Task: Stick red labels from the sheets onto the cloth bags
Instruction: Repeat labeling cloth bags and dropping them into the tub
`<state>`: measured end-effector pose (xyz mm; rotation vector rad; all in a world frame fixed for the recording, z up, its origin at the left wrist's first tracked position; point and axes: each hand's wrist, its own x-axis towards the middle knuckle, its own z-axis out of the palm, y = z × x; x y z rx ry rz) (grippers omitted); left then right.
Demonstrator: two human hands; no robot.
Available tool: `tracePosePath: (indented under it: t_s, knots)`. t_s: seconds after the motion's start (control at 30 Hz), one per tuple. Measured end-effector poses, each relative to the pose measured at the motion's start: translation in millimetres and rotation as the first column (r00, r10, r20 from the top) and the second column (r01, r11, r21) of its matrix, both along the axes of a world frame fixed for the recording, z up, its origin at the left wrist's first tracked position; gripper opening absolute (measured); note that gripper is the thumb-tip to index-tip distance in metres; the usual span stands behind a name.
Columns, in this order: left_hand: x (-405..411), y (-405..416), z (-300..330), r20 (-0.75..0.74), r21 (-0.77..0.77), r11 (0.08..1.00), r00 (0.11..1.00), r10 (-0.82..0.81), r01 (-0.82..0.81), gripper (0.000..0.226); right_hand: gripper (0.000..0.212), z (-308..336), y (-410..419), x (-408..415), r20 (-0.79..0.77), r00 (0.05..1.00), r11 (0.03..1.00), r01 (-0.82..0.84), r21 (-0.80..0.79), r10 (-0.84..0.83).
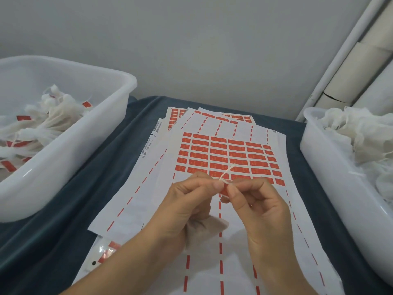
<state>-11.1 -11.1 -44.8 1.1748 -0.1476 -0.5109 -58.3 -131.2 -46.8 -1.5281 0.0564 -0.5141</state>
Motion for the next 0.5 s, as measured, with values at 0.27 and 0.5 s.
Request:
tracePosePath:
  t_s: [0.27, 0.5]
  knots:
    - [8.1, 1.9, 3.9, 0.314, 0.291, 0.858, 0.890, 0.332, -0.423, 0.029, 0.043, -11.4, -3.5, 6.9, -0.074, 0.994, 0.994, -0.068, 0.082, 0.074]
    - [52.5, 68.1, 53.3, 0.688, 0.040, 0.747, 0.561, 0.461, -0.663, 0.018, 0.027, -36.5, 1.3, 13.8, -0.282, 0.952, 0.990, -0.136, -0.034, 0.121]
